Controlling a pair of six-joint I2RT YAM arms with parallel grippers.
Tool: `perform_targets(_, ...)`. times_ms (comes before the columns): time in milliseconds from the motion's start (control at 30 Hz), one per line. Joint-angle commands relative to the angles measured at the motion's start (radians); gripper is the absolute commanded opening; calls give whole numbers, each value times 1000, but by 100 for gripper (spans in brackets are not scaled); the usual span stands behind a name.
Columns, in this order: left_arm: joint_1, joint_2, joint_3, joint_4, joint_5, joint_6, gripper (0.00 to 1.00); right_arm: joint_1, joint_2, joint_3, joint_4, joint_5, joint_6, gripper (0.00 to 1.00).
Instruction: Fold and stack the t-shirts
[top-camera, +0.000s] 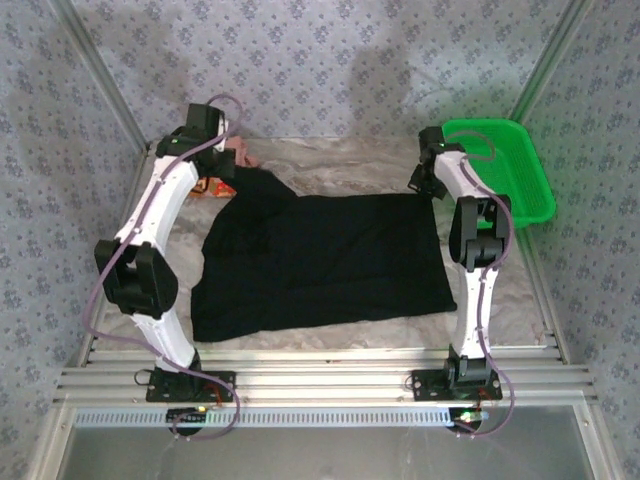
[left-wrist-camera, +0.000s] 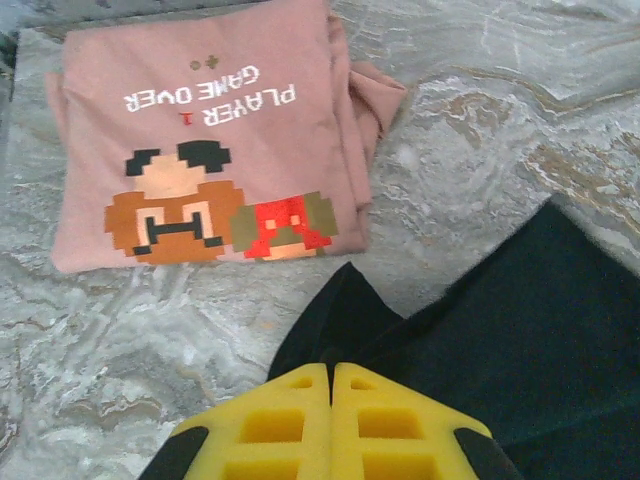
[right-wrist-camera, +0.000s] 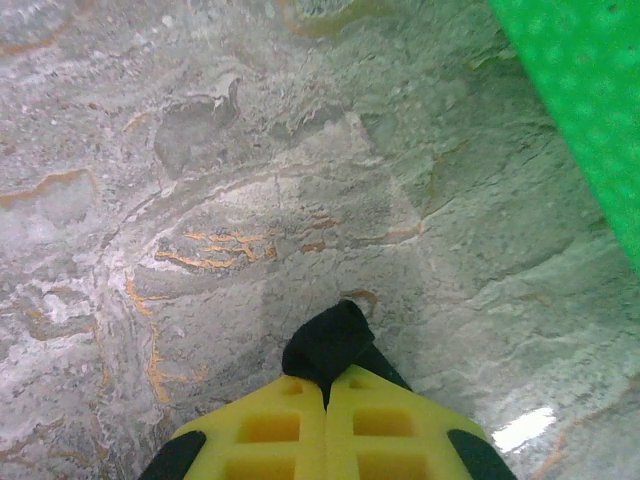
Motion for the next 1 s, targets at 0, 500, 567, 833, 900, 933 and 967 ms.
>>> perform_targets(0,1,-53,-18,29,-25,28,0,-10,-76,-43,70,65,-26,0)
perform_targets(500,2,-134,-54,111,-51,106,0,-21,-162,-159,190,73,-57,0)
perform_targets(567,2,-138,-53,113,-51,114,0,-22,-160,-163,193,70,-63,0)
perform_targets(833,-12,-179,-106,129,13,111,0,-22,-201,-221,260,66,-82,0)
perform_targets(900,-16,-189,-129,122,19,89,0,-21,-213,-232,260,63,-83,0)
perform_targets(933,-16,-200,-145,119,28,69,0,-21,-219,-238,260,59,-86,0)
perform_targets(967,-16,-214,-165,117,50,47,0,-22,-227,-242,254,54,-92,0)
